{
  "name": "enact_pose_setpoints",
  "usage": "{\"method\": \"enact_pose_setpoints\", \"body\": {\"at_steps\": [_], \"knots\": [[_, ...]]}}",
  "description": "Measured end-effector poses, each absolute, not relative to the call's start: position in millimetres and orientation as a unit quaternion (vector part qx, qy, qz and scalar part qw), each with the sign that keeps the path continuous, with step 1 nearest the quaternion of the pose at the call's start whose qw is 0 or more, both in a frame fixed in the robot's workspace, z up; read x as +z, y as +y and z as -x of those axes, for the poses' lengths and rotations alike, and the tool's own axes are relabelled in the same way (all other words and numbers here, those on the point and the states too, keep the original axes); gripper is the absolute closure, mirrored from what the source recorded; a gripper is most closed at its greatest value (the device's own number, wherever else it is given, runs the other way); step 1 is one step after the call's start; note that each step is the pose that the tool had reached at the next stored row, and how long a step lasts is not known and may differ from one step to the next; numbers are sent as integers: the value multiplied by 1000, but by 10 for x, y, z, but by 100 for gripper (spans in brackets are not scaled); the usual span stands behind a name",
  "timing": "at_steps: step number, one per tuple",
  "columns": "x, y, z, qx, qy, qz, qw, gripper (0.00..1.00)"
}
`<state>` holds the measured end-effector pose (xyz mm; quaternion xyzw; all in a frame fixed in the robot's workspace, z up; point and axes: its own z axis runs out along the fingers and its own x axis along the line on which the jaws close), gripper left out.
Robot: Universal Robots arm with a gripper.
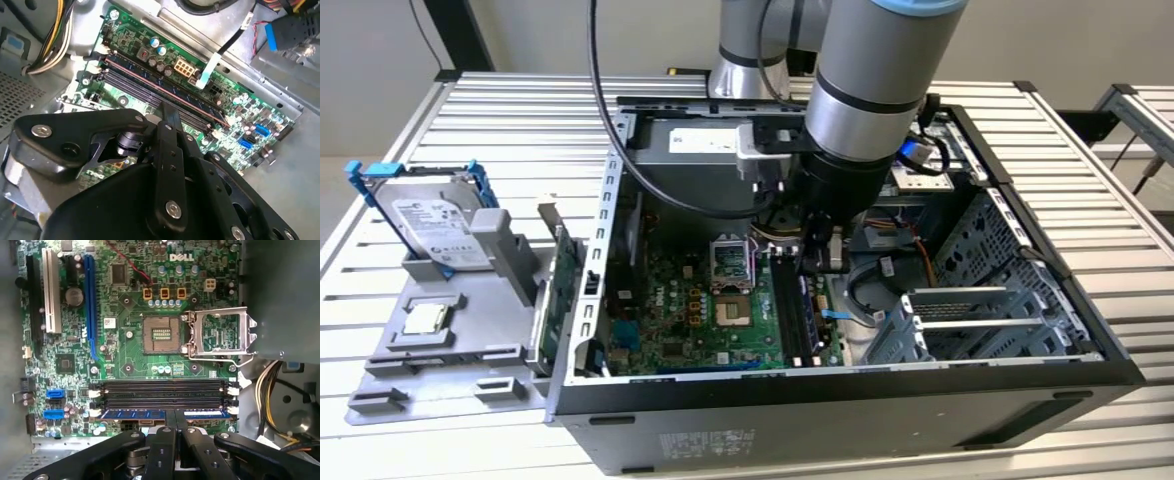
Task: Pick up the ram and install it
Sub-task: 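Press down the ram until it locks into place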
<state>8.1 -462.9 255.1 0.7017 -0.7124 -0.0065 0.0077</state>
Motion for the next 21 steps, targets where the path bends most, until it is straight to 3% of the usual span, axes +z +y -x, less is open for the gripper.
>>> {"method": "enact_pose_setpoints", "body": {"at_steps": [17,21], "knots": [[2469,-4647,-138,-6,-691,-722,8,100],[2419,-4693,-139,-11,-693,-721,2,100]]}}
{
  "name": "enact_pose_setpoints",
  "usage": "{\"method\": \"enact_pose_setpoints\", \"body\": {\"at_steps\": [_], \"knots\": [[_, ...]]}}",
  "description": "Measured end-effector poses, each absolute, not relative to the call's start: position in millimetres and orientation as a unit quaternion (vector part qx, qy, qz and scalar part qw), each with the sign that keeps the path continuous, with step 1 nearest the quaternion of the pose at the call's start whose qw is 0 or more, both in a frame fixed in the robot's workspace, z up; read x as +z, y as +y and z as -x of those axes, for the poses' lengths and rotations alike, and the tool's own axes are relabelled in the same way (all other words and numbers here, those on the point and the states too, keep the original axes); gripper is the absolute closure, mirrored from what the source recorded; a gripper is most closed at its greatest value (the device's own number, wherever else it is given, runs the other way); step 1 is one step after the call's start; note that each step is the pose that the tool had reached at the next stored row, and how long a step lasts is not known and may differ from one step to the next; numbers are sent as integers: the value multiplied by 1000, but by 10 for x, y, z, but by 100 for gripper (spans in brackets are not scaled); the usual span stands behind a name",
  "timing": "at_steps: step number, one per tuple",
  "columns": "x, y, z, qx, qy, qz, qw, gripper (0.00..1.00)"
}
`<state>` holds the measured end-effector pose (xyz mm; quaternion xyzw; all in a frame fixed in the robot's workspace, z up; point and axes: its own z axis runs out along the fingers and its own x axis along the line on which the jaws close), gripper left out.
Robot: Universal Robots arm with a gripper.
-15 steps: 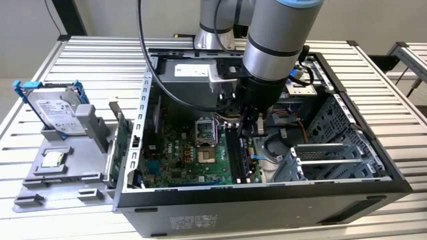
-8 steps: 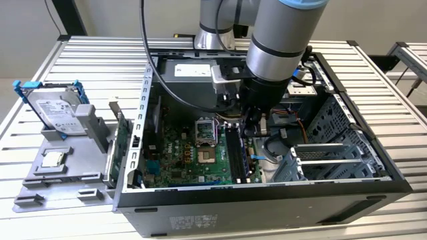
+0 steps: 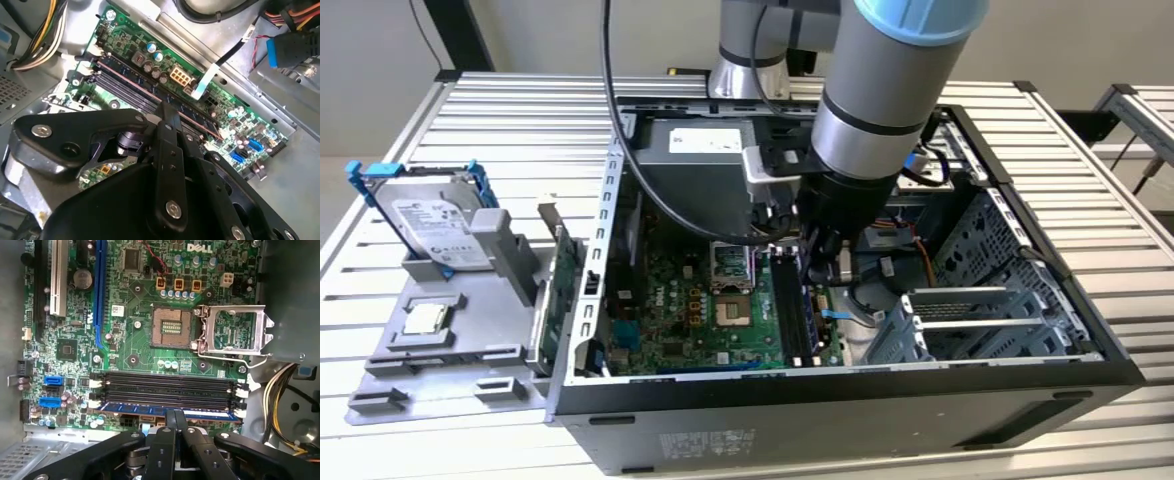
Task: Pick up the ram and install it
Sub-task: 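Press down the ram until it locks into place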
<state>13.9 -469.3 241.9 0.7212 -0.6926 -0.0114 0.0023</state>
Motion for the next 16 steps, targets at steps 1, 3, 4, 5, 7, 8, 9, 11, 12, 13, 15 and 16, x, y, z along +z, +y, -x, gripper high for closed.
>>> {"method": "enact_pose_setpoints", "body": {"at_steps": [1,3,4,5,7,8,9,11,12,13,15,16], "knots": [[2419,-4693,-139,-11,-693,-721,2,100],[2415,-4693,-143,-12,-693,-721,2,100],[2398,-4692,-142,-12,-693,-721,2,100],[2380,-4693,-142,-12,-693,-721,2,100],[2345,-4706,-145,-11,-693,-721,2,100],[2326,-4709,-147,-12,-693,-721,2,100],[2308,-4712,-150,-12,-693,-721,2,100],[2272,-4717,-155,-12,-693,-721,2,100],[2253,-4719,-159,-12,-693,-721,2,100],[2237,-4720,-160,-11,-693,-721,3,100],[2204,-4721,-160,-11,-693,-721,3,100],[2186,-4721,-160,-11,-693,-721,3,100]]}}
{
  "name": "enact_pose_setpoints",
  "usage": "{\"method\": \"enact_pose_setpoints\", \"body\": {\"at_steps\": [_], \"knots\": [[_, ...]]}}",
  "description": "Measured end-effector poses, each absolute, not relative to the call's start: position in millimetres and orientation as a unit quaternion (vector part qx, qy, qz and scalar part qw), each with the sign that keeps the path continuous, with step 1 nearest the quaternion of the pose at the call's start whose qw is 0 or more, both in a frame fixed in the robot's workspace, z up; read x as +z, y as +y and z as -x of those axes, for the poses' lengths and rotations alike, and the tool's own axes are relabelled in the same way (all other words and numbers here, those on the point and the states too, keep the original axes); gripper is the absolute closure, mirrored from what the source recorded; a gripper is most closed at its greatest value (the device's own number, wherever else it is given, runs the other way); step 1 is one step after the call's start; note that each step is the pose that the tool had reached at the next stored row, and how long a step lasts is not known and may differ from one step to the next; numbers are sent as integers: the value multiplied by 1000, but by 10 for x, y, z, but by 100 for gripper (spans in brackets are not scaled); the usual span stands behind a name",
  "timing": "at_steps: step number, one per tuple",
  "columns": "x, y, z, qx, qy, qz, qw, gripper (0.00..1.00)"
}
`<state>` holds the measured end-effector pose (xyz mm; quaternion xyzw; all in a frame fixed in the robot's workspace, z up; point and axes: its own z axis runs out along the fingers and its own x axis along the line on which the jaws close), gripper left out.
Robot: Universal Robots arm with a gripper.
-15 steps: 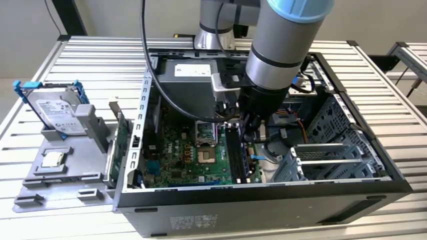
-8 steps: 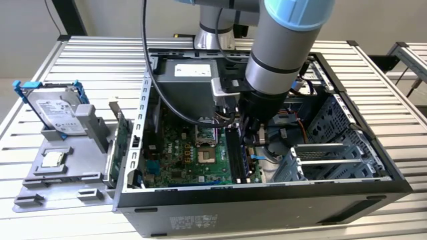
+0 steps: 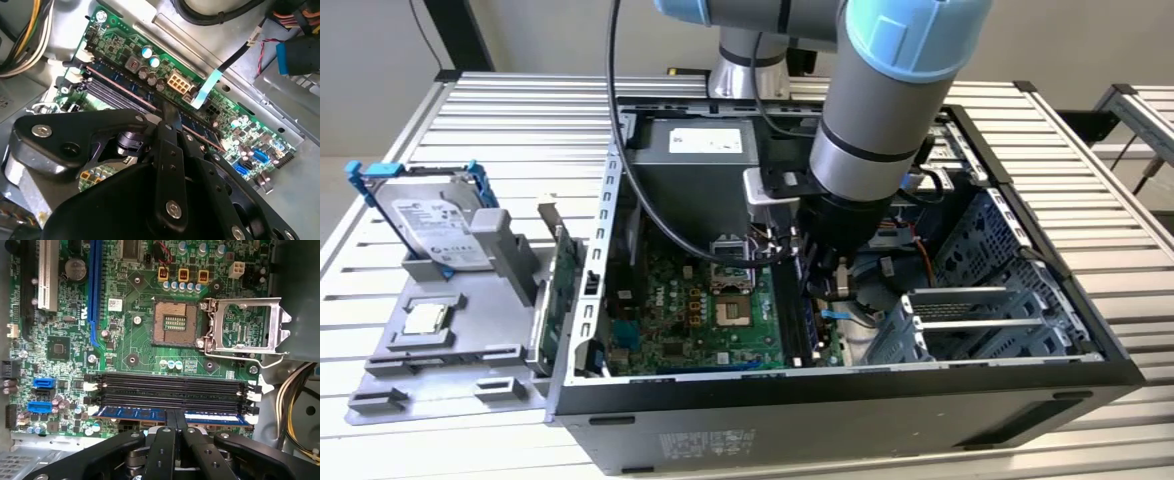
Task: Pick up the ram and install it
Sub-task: 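Press down the ram until it locks into place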
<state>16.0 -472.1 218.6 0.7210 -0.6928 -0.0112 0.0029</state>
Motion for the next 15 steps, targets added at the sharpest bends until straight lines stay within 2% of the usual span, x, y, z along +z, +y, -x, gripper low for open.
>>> {"method": "enact_pose_setpoints", "body": {"at_steps": [6,15], "knots": [[2197,-4719,-161,-12,-693,-721,3,100],[2583,-4720,-161,-13,-693,-721,4,100]]}}
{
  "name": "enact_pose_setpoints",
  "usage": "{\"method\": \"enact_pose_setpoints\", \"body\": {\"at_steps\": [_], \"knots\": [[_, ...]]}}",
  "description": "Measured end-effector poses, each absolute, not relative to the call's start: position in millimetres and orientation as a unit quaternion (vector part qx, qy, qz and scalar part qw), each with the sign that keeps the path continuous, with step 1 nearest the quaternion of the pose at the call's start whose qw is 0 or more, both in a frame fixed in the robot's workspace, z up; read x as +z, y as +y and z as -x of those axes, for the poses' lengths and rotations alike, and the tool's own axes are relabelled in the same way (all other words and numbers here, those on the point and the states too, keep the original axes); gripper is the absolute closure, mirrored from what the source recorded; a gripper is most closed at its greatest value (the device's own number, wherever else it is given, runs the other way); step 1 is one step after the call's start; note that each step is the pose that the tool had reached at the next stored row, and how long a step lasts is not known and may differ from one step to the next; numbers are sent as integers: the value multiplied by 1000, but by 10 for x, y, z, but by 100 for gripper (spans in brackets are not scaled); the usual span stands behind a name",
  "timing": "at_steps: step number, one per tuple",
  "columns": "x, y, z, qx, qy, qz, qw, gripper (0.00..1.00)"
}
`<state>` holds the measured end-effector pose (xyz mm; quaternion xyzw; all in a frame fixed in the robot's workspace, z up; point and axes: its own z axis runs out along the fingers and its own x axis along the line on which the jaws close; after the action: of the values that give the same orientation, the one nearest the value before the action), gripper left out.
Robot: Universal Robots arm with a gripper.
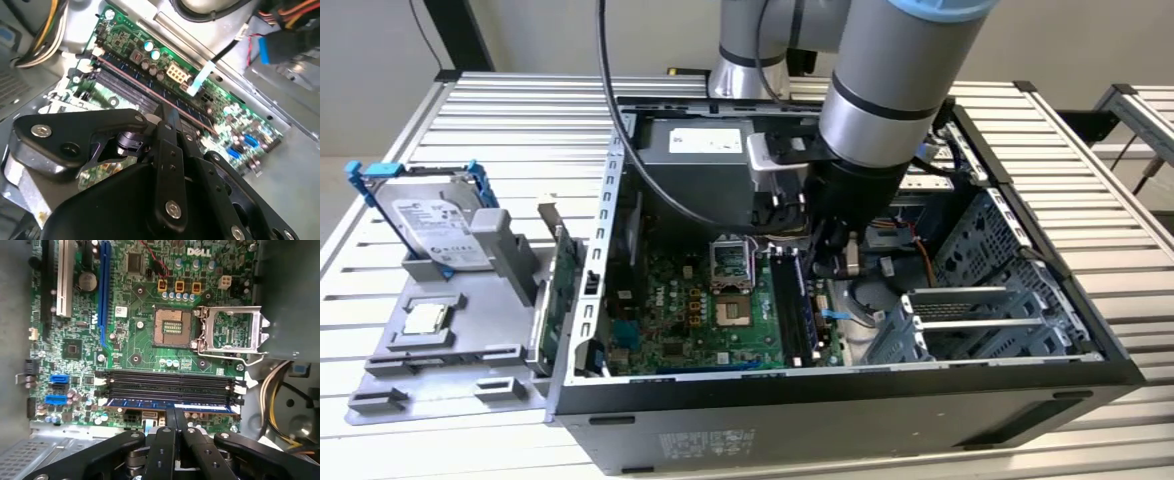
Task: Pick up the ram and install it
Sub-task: 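Press down the ram until it locks into place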
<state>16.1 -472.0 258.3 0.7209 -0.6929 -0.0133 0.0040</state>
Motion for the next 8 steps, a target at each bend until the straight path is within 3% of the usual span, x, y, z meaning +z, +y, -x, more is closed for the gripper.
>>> {"method": "enact_pose_setpoints", "body": {"at_steps": [8], "knots": [[2658,-4720,-161,-13,-693,-721,4,100]]}}
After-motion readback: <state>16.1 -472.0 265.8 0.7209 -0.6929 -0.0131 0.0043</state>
